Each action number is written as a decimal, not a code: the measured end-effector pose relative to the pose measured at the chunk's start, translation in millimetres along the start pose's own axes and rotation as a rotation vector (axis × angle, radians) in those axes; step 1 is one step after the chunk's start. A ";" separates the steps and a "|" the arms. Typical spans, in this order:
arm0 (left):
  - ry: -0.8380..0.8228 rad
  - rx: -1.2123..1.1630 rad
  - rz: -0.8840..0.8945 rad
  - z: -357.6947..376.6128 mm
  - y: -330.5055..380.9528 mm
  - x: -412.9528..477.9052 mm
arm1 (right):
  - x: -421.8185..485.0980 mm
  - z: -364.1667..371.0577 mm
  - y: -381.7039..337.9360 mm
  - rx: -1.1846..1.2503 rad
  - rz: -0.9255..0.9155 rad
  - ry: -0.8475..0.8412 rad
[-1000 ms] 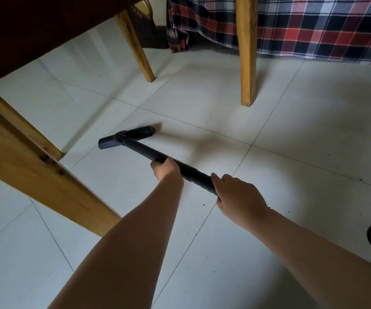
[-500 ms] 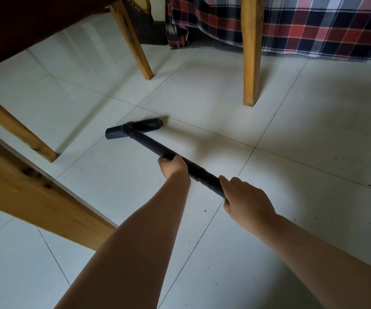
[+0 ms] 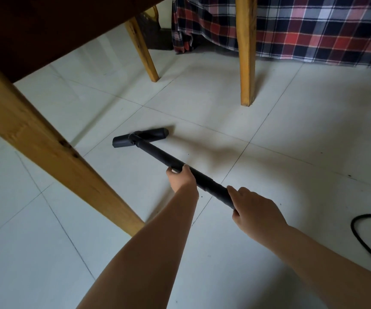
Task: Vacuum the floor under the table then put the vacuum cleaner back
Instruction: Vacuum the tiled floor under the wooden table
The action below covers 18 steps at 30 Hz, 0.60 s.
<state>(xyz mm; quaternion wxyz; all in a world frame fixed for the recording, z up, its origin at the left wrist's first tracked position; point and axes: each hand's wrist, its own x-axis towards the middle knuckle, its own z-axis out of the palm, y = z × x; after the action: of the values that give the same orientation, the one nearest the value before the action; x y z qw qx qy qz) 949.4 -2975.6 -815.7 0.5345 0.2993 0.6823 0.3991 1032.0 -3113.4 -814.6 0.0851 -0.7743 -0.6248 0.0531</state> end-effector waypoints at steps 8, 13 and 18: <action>-0.019 -0.006 -0.001 -3.7 -9.6 -27.6 | -29.2 -8.4 12.8 0.062 -0.015 -0.109; -0.046 0.031 0.019 1.3 -11.1 -33.8 | -38.8 -14.3 19.1 0.140 -0.016 -0.144; -0.058 0.045 0.027 7.3 -8.3 -27.9 | -44.4 -15.5 20.5 0.217 0.017 -0.213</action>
<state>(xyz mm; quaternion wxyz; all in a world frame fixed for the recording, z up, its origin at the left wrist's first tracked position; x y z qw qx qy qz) 963.6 -3001.4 -810.0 0.5417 0.3318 0.6713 0.3819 1045.1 -3162.0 -804.6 0.1011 -0.7559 -0.6143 0.2026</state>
